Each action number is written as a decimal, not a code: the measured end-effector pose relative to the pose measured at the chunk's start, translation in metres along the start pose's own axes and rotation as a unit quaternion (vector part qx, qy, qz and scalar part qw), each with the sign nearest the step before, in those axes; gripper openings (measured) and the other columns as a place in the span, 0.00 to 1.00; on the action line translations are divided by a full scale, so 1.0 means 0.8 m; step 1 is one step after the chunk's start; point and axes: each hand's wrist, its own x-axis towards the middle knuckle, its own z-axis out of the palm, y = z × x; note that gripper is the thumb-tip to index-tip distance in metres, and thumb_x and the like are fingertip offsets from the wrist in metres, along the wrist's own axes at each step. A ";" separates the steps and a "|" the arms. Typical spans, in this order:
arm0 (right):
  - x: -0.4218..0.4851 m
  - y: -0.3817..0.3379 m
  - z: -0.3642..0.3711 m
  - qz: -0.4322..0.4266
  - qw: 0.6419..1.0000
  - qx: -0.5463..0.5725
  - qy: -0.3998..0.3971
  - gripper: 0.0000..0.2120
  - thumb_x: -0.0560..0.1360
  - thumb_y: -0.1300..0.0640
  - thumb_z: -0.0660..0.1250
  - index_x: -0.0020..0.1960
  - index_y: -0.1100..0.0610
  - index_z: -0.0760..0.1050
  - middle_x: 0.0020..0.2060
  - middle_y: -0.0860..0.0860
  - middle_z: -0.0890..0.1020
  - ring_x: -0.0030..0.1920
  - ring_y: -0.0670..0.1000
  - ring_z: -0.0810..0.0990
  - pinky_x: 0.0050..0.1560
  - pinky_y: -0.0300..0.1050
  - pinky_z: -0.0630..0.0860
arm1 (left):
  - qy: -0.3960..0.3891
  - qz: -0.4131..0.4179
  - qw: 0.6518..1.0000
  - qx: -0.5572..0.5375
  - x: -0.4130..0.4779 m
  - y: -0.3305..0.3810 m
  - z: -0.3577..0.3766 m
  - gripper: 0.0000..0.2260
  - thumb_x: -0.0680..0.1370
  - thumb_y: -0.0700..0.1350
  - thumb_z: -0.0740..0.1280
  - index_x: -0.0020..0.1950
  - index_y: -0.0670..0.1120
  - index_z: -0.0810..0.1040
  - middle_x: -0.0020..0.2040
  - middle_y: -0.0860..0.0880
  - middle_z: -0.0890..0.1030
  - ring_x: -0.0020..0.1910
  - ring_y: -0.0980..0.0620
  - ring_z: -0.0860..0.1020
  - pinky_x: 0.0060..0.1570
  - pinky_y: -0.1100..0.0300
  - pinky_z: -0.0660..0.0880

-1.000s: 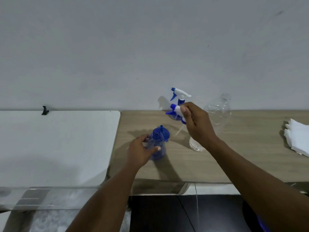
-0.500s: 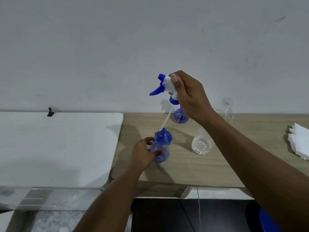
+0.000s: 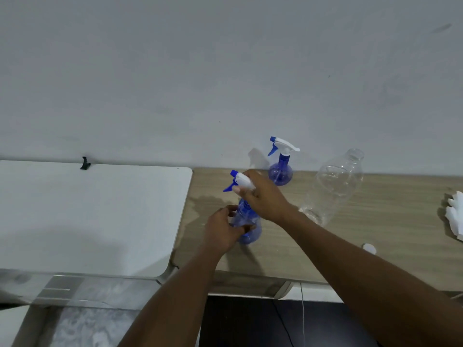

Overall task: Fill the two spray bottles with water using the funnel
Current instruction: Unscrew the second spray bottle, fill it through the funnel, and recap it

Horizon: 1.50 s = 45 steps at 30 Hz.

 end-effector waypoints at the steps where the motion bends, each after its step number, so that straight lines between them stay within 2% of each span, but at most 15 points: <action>1: 0.000 0.005 0.006 -0.005 1.000 -0.025 -0.005 0.15 0.80 0.46 0.65 0.60 0.56 0.73 0.48 0.52 0.81 0.45 0.53 0.79 0.47 0.54 0.79 | 0.002 0.001 1.000 -0.003 0.000 0.000 0.000 0.29 0.64 0.58 0.80 0.61 0.55 0.76 0.54 0.55 0.81 0.47 0.56 0.82 0.53 0.51 0.80; 3: 0.000 0.009 0.009 -0.021 0.997 -0.065 -0.022 0.16 0.79 0.50 0.68 0.64 0.55 0.72 0.52 0.53 0.80 0.49 0.53 0.78 0.50 0.54 0.78 | 0.004 0.001 1.000 -0.002 0.000 -0.001 0.000 0.27 0.64 0.57 0.80 0.60 0.56 0.76 0.54 0.55 0.81 0.47 0.56 0.81 0.53 0.51 0.80; 6: -0.004 0.012 0.001 -0.041 0.991 -0.093 -0.087 0.22 0.74 0.57 0.70 0.65 0.54 0.69 0.54 0.54 0.78 0.49 0.53 0.77 0.49 0.53 0.78 | 0.000 0.001 1.000 0.002 0.000 -0.002 -0.001 0.28 0.63 0.60 0.80 0.59 0.58 0.75 0.53 0.57 0.80 0.46 0.57 0.81 0.53 0.51 0.80; 9: -0.004 0.012 -0.006 -0.052 0.981 -0.137 -0.124 0.24 0.73 0.57 0.71 0.66 0.54 0.66 0.56 0.54 0.77 0.49 0.54 0.76 0.49 0.53 0.78 | -0.001 0.002 1.000 0.006 0.000 -0.001 -0.002 0.31 0.62 0.60 0.79 0.62 0.56 0.76 0.54 0.58 0.79 0.46 0.56 0.81 0.52 0.52 0.80; 11: -0.003 0.009 -0.004 -0.053 0.979 -0.171 -0.101 0.23 0.75 0.53 0.72 0.65 0.55 0.66 0.57 0.54 0.77 0.49 0.54 0.76 0.47 0.49 0.75 | 0.005 0.002 1.000 0.015 -0.001 0.000 -0.002 0.30 0.63 0.60 0.80 0.61 0.55 0.76 0.53 0.57 0.80 0.46 0.56 0.81 0.52 0.53 0.80; 14: -0.008 0.009 0.001 -0.059 0.974 -0.214 -0.042 0.24 0.74 0.47 0.73 0.62 0.57 0.68 0.53 0.54 0.78 0.47 0.54 0.76 0.43 0.45 0.69 | 0.012 -0.001 1.000 0.013 -0.003 0.002 0.001 0.26 0.64 0.59 0.80 0.57 0.55 0.77 0.53 0.56 0.81 0.46 0.54 0.81 0.52 0.53 0.80; 16: -0.013 0.012 0.003 -0.077 0.977 -0.199 -0.026 0.24 0.73 0.48 0.73 0.62 0.57 0.69 0.52 0.55 0.78 0.46 0.54 0.75 0.43 0.46 0.70 | 0.013 -0.004 1.000 0.010 -0.003 0.003 0.000 0.23 0.65 0.58 0.80 0.55 0.55 0.76 0.52 0.55 0.81 0.44 0.55 0.82 0.51 0.54 0.80; 19: -0.014 0.012 0.004 -0.073 0.980 -0.181 -0.032 0.23 0.73 0.52 0.73 0.64 0.57 0.68 0.55 0.55 0.78 0.49 0.55 0.76 0.49 0.53 0.76 | 0.005 0.003 1.000 0.019 -0.003 0.005 -0.001 0.26 0.66 0.55 0.79 0.62 0.53 0.77 0.54 0.55 0.80 0.46 0.54 0.82 0.53 0.52 0.80; 23: -0.013 0.013 0.009 -0.069 0.970 -0.234 0.010 0.24 0.73 0.43 0.71 0.61 0.56 0.69 0.50 0.53 0.79 0.47 0.56 0.77 0.46 0.49 0.71 | 0.008 -0.005 1.000 0.016 -0.004 0.003 0.002 0.25 0.67 0.53 0.79 0.60 0.50 0.77 0.54 0.53 0.81 0.46 0.53 0.82 0.53 0.52 0.79; 27: -0.018 0.014 0.008 -0.070 0.976 -0.204 -0.011 0.23 0.74 0.50 0.71 0.64 0.56 0.68 0.54 0.54 0.79 0.50 0.55 0.78 0.52 0.53 0.76 | 0.001 -0.005 0.999 0.034 -0.001 0.004 0.004 0.27 0.66 0.56 0.79 0.62 0.52 0.76 0.55 0.54 0.80 0.47 0.54 0.81 0.54 0.52 0.79; 31: -0.019 0.016 0.008 -0.061 0.972 -0.225 0.019 0.26 0.74 0.41 0.70 0.62 0.56 0.68 0.51 0.54 0.79 0.47 0.55 0.78 0.49 0.52 0.75 | 0.000 -0.008 1.000 0.025 -0.003 0.005 0.007 0.24 0.67 0.54 0.79 0.58 0.52 0.77 0.53 0.54 0.81 0.46 0.55 0.81 0.52 0.55 0.79; 35: -0.021 0.017 0.009 -0.053 0.977 -0.207 -0.008 0.24 0.75 0.50 0.71 0.65 0.56 0.66 0.55 0.54 0.78 0.50 0.55 0.78 0.53 0.54 0.77 | -0.002 0.001 1.000 0.022 -0.003 0.005 0.007 0.26 0.65 0.55 0.80 0.60 0.53 0.76 0.54 0.56 0.80 0.46 0.55 0.81 0.53 0.54 0.79; 39: -0.021 0.020 0.012 -0.052 0.973 -0.223 0.021 0.26 0.74 0.42 0.70 0.63 0.56 0.67 0.52 0.53 0.79 0.48 0.55 0.78 0.50 0.52 0.75 | 0.001 0.002 1.000 0.016 -0.004 0.004 0.010 0.24 0.66 0.55 0.80 0.59 0.53 0.76 0.54 0.54 0.81 0.47 0.54 0.81 0.53 0.54 0.79; 42: -0.023 0.019 0.010 -0.052 0.978 -0.200 0.005 0.24 0.74 0.50 0.70 0.65 0.55 0.66 0.55 0.54 0.78 0.51 0.55 0.78 0.53 0.53 0.77 | -0.008 0.000 1.000 0.024 0.000 0.003 0.008 0.27 0.67 0.54 0.79 0.63 0.52 0.75 0.56 0.54 0.80 0.49 0.53 0.81 0.55 0.52 0.79; 45: -0.021 0.017 0.013 -0.033 0.975 -0.220 0.006 0.22 0.75 0.51 0.71 0.63 0.56 0.66 0.55 0.54 0.79 0.50 0.55 0.79 0.53 0.53 0.76 | -0.018 -0.006 1.000 0.010 -0.001 0.006 0.008 0.30 0.67 0.53 0.80 0.66 0.52 0.75 0.57 0.55 0.78 0.50 0.52 0.81 0.57 0.51 0.78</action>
